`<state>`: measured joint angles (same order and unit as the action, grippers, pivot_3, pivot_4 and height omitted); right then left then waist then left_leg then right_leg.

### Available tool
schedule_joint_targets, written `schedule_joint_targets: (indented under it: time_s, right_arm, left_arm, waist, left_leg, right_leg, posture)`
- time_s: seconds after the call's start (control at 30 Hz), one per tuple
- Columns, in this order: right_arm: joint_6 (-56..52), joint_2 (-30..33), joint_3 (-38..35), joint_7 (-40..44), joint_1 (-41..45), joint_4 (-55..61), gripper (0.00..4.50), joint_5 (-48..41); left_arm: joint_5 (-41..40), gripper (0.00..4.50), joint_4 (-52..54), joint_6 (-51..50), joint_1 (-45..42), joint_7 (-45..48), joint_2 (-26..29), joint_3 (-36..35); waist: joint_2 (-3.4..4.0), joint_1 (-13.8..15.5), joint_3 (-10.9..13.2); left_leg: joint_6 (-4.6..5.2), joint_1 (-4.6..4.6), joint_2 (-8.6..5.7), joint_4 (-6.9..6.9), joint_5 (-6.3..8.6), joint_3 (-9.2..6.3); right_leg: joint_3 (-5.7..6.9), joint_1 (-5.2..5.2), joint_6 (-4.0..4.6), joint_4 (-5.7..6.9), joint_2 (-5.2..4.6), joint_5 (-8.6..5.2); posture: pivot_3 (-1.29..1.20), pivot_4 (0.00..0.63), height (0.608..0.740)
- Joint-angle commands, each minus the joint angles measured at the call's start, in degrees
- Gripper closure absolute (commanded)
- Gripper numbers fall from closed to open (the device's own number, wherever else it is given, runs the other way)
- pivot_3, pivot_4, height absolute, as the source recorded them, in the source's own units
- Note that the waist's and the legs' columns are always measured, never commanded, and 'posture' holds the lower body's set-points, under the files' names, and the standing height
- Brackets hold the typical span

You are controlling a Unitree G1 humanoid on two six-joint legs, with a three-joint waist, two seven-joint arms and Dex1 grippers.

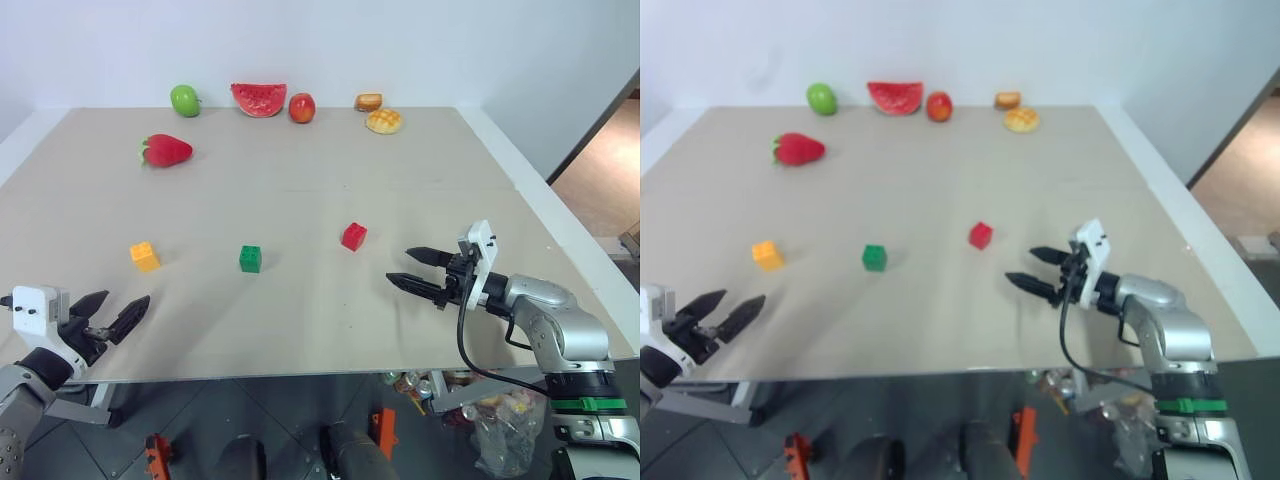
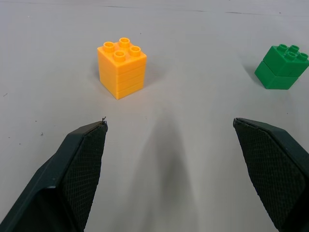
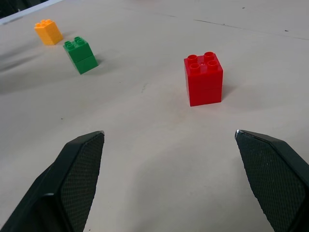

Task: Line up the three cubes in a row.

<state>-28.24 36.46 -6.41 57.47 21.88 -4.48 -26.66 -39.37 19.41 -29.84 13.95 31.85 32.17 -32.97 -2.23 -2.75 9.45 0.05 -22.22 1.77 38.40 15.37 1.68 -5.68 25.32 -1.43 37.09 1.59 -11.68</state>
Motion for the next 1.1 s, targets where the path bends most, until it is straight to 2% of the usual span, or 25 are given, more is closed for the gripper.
schedule_joint_targets:
  time_s: [0.03, 0.3, 0.43, 0.57, 0.63, 0.9, 1.1]
  right_arm:
    - [0.99, -0.23, -0.54, -1.20, 1.12, 0.92, 0.00, 0.18]
    - [3.25, -2.93, -0.61, -6.76, 2.26, -0.63, 0.00, 2.80]
    - [4.84, -4.00, 0.53, -8.01, 4.07, -3.02, 0.00, 4.62]
    - [9.33, -6.77, 4.62, -6.39, 10.44, -12.25, 0.00, 8.40]
    - [11.14, -7.86, 5.31, -5.38, 12.79, -16.72, 0.00, 9.17]
    - [19.67, -10.40, 5.91, -4.44, 20.67, -32.94, 0.00, 12.89]
    - [23.90, -12.57, 5.90, -3.76, 24.43, -40.17, 0.00, 14.10]
  left_arm:
    - [-0.59, 0.18, 1.61, 0.06, -1.96, 0.49, 0.77, 1.14]
    - [0.07, 0.18, 3.73, -0.64, -4.83, 2.34, 2.53, 6.04]
    - [-2.29, 0.18, 6.56, -2.48, -7.92, 3.78, 3.36, 9.20]
    - [1.40, 0.18, 9.44, -2.42, -15.83, 12.23, 7.49, 23.77]
    - [3.31, 0.18, 8.11, -2.15, -18.89, 13.73, 8.39, 27.55]
    - [7.80, 0.18, 2.18, 1.53, -26.63, 18.48, 6.16, 34.59]
    - [9.48, 0.18, -0.61, 3.58, -29.22, 20.16, 4.17, 36.25]
  waist:
    - [0.00, 0.00, 0.00]
    - [0.00, 0.00, 0.00]
    - [0.00, 0.02, 0.00]
    - [0.00, -0.05, 0.00]
    - [0.00, -0.09, 0.00]
    - [0.01, -0.14, 0.01]
    - [0.01, -0.13, 0.01]
  left_leg:
    - [0.00, 0.00, 0.00, 0.00, 0.00, 0.00]
    - [-0.02, -0.01, -0.01, 0.03, -0.01, 0.06]
    - [-0.04, -0.03, -0.01, 0.02, 0.00, 0.01]
    - [-0.07, 0.02, -0.11, 0.07, -0.06, 0.06]
    - [-0.08, 0.05, -0.15, 0.07, -0.11, 0.12]
    - [-0.06, -0.04, -0.10, -0.01, -0.08, 0.06]
    - [-0.06, -0.06, -0.12, 0.00, -0.08, 0.03]
  right_leg:
    - [0.00, 0.00, 0.00, 0.00, 0.00, 0.00]
    - [-0.08, 0.01, -0.08, 0.00, -0.01, 0.10]
    - [-0.04, 0.01, -0.07, 0.01, 0.04, 0.10]
    - [-0.08, -0.01, 0.00, 0.01, 0.09, 0.19]
    - [-0.16, -0.04, -0.01, 0.01, 0.11, 0.24]
    - [-0.15, 0.04, 0.09, 0.01, 0.15, 0.34]
    - [-0.12, 0.02, 0.18, 0.01, 0.12, 0.39]
  posture:
    - [0.00, 0.150, 0.740]
    - [0.00, 0.150, 0.740]
    - [0.00, 0.150, 0.740]
    - [0.00, 0.150, 0.740]
    - [0.00, 0.150, 0.740]
    - [0.00, 0.150, 0.740]
    - [0.00, 0.150, 0.740]
